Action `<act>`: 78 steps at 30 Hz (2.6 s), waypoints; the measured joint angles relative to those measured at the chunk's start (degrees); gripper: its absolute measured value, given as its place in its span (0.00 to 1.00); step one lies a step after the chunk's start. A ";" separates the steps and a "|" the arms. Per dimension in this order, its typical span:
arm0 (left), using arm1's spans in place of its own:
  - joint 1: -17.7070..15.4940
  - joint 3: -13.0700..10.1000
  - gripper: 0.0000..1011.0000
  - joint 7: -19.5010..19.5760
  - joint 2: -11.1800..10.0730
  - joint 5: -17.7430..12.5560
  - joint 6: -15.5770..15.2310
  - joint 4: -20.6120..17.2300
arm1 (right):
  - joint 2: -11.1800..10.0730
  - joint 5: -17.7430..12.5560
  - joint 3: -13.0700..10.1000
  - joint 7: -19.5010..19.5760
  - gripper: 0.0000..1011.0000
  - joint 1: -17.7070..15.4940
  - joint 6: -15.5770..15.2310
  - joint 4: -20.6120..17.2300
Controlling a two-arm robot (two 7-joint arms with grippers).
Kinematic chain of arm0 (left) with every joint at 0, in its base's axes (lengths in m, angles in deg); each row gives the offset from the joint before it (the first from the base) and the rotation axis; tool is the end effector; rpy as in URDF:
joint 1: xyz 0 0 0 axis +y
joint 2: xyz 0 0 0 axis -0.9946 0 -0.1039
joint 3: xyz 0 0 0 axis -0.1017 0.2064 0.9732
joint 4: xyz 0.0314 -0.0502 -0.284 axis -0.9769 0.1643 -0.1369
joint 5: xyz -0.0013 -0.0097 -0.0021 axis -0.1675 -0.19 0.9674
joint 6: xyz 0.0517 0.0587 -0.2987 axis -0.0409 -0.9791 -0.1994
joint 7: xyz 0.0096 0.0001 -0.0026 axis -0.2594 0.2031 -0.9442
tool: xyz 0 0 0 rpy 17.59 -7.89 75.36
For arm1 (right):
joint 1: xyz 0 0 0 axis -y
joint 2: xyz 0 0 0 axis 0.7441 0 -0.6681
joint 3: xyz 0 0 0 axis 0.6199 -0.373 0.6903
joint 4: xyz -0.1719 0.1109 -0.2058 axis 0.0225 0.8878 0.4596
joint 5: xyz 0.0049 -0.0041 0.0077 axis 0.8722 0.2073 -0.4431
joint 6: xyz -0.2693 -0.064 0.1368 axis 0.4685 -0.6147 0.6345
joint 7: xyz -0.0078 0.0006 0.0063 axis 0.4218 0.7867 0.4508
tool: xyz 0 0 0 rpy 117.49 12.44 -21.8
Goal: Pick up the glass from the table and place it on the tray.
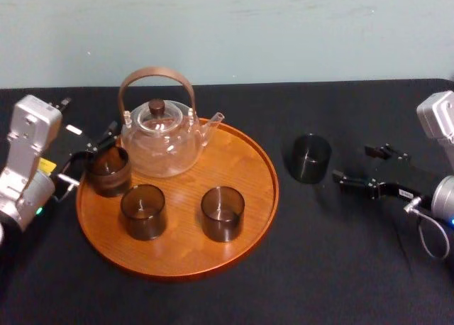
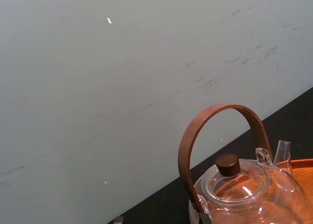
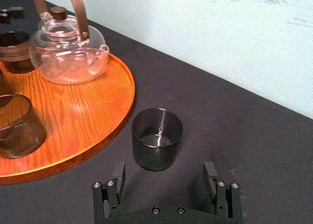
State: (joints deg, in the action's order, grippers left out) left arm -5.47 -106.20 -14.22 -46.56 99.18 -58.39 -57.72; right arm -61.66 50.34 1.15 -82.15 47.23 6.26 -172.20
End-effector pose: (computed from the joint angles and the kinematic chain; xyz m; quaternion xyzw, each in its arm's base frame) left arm 0.3580 0.0826 -0.3022 0.1414 -0.1325 0.5799 0.7913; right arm 0.3380 -0.1097 -0.2624 -0.1957 0.0403 -0.4405 0.8752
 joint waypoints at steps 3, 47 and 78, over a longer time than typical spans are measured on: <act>0.00 0.00 0.99 0.00 0.00 0.00 0.00 0.00 | 1.07 0.75 0.21 0.06 0.99 1.20 -1.20 1.08; 0.00 0.00 0.99 0.00 0.00 0.00 0.00 0.00 | 9.98 7.03 6.43 -4.49 0.99 13.91 -4.29 15.65; 0.00 0.00 0.99 0.00 0.00 0.00 0.00 0.00 | 12.56 9.61 7.41 -4.32 0.98 16.72 -3.78 18.83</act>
State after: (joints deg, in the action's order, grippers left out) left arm -5.47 -106.20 -14.22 -46.56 99.18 -58.40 -57.72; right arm -49.10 59.95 8.56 -86.46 63.95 2.48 -153.37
